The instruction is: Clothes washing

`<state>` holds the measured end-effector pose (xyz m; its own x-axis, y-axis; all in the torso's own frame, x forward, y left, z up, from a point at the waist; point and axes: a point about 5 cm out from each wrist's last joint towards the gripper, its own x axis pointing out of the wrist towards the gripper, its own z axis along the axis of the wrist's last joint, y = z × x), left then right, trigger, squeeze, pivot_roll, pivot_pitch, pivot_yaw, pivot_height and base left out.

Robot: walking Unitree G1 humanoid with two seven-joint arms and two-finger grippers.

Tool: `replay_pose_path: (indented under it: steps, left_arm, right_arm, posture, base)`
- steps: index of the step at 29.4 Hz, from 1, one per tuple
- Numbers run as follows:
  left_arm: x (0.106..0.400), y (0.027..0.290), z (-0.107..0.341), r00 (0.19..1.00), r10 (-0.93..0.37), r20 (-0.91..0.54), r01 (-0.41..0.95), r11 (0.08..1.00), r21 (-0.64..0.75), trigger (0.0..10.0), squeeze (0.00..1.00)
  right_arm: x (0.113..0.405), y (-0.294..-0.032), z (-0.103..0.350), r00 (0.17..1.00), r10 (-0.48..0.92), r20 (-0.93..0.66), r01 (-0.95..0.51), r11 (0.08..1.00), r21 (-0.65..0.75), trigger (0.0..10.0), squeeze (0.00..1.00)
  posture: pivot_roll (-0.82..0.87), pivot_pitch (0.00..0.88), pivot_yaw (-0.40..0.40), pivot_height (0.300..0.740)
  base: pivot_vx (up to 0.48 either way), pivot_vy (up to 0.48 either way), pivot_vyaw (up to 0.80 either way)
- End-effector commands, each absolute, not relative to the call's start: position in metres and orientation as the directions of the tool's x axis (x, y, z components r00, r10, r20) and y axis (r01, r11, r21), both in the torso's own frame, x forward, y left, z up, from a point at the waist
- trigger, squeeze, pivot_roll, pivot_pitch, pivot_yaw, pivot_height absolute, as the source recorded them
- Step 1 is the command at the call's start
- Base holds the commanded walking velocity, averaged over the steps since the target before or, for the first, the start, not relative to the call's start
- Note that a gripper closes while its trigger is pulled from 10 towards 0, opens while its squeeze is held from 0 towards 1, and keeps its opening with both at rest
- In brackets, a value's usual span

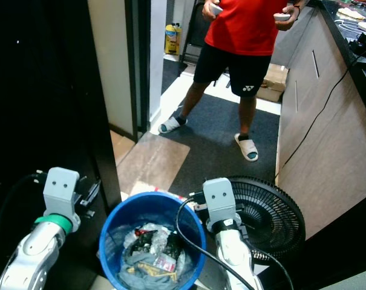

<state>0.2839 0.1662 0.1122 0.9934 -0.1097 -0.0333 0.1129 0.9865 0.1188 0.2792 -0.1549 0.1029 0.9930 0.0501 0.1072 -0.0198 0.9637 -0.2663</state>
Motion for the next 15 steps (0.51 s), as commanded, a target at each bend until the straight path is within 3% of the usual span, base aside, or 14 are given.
replay_pose_path:
  steps: [1, 15]
  left_arm:
    - [0.2808, 0.1650, 0.1055, 0.991, -0.117, -0.060, 0.124, 0.984, 0.126, 10.0, 0.00]
    - [0.2805, 0.1647, 0.1051, 0.991, -0.118, -0.061, 0.125, 0.984, 0.125, 10.0, 0.00]
  right_arm:
    - [0.2778, -0.1579, 0.0980, 0.996, 0.041, 0.082, -0.018, 0.966, -0.259, 10.0, 1.00]
    - [0.2769, -0.1581, 0.0976, 0.996, 0.037, 0.080, -0.015, 0.966, -0.258, 10.0, 1.00]
  posture:
    - [0.08, 0.016, -0.010, 0.740]
    - [0.08, 0.018, -0.009, 0.740]
  base:
    - [0.000, 0.000, 0.00]
    - [0.000, 0.000, 0.00]
